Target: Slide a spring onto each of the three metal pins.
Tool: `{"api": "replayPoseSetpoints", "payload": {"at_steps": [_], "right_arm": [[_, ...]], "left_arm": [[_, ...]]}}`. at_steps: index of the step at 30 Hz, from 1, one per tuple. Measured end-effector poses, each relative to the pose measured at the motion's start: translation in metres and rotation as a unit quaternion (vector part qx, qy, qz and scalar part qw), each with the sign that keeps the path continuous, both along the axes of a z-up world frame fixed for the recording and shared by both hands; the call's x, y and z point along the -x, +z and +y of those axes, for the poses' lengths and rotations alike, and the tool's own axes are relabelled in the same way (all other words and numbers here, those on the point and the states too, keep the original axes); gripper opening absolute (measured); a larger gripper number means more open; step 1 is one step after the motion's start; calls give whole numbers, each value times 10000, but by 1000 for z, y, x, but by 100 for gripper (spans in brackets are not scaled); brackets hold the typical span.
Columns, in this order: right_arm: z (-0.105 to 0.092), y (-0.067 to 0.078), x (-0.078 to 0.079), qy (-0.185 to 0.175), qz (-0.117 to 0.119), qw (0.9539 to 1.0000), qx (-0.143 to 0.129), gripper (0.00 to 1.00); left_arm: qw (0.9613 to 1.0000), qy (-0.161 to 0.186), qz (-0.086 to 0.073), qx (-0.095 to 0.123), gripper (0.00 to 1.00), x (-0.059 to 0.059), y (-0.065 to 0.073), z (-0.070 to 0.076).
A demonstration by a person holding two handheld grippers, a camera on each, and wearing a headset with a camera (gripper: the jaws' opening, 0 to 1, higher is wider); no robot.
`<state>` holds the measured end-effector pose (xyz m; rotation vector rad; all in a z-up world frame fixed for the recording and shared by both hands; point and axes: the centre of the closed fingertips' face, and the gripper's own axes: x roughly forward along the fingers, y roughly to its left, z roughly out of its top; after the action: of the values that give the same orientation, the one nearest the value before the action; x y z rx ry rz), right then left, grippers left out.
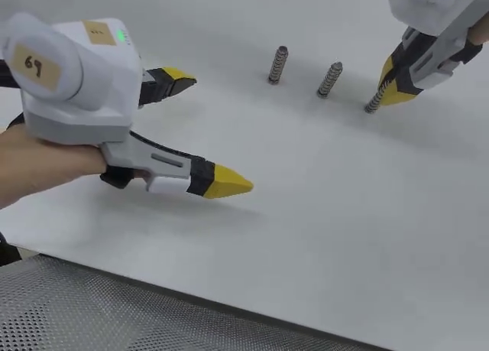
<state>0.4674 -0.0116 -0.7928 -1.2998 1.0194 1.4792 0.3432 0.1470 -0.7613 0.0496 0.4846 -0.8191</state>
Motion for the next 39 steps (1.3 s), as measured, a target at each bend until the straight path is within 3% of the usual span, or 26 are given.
{"api": "replayPoseSetpoints", "payload": {"at_steps": [12, 18, 29, 34, 39], "right_arm": [[-1, 1, 10, 55, 4, 10000, 54, 9], [-5, 0, 15, 16, 31, 9999, 97, 17], [1, 2, 19, -365, 32, 9984, -441, 46], [4, 4, 19, -667, 109, 9941, -847, 55], [4, 6, 29, -1014, 258, 9873, -1194, 59]], "left_arm": [[10000, 3, -5, -9, 94, 0, 0, 2], [10000, 15, -8, -27, 94, 1, 1, 4], [10000, 2, -47, -5, 94, -1, 4, 1], [10000, -9, -52, 12, 94, -2, 5, 0], [10000, -23, -55, 14, 95, -3, 7, -1]]}}
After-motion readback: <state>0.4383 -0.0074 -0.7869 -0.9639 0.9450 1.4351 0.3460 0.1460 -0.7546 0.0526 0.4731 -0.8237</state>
